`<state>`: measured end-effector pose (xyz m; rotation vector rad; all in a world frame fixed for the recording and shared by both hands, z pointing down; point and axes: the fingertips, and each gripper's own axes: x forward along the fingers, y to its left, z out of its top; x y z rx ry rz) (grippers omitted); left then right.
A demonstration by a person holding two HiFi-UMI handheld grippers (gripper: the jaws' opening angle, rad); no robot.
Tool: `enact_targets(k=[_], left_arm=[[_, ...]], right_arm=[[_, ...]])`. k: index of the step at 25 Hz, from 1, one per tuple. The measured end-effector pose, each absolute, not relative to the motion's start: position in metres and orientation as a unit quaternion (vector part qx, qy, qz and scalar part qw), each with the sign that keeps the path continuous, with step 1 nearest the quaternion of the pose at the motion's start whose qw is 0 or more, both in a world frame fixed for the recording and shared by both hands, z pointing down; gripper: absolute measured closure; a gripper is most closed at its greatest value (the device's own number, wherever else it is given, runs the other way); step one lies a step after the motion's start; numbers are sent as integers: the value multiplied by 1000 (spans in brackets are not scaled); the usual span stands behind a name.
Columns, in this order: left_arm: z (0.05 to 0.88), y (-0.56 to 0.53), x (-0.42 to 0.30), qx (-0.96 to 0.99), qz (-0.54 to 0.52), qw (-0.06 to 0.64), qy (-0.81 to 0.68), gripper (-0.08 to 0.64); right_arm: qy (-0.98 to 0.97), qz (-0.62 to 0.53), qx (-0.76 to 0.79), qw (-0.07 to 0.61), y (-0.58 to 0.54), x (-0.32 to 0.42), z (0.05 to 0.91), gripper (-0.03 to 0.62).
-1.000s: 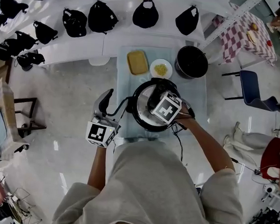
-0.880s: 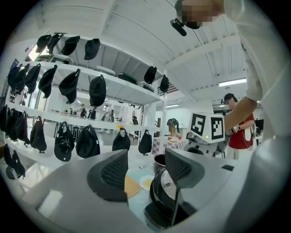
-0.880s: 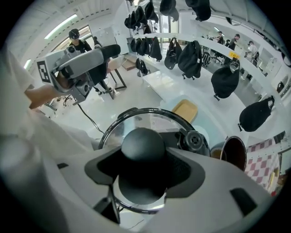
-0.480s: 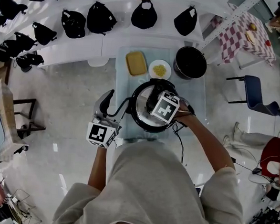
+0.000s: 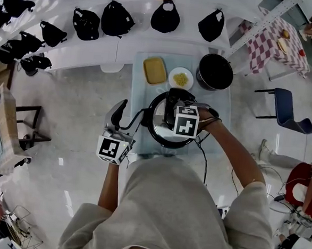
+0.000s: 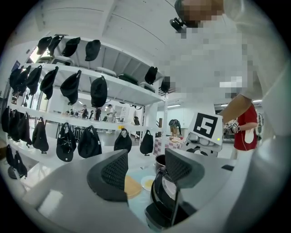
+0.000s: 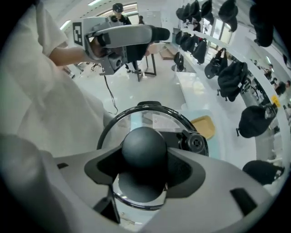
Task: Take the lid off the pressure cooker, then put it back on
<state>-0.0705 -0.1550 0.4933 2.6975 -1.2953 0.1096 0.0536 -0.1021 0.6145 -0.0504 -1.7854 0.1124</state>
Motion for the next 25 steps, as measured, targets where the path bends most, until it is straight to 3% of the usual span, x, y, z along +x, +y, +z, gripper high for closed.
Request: enact_targets(k=[11,15,17,25], left_arm=[[491,-161,-62,899,38,71,-430,321],[487,-161,-56,901,38,63,-427,321],[486,-162,-54,901,39,63,-427,321],[482,-161,-54,899,41,57,-432,321]], right_arm=[[-788,46,-22,613,-102,52,613,310],[-807,37,-25,589,-100,53,612,318],[-816,39,-24,576,-96,51,608,267],[-866,27,62,495,-110,45,577,256]])
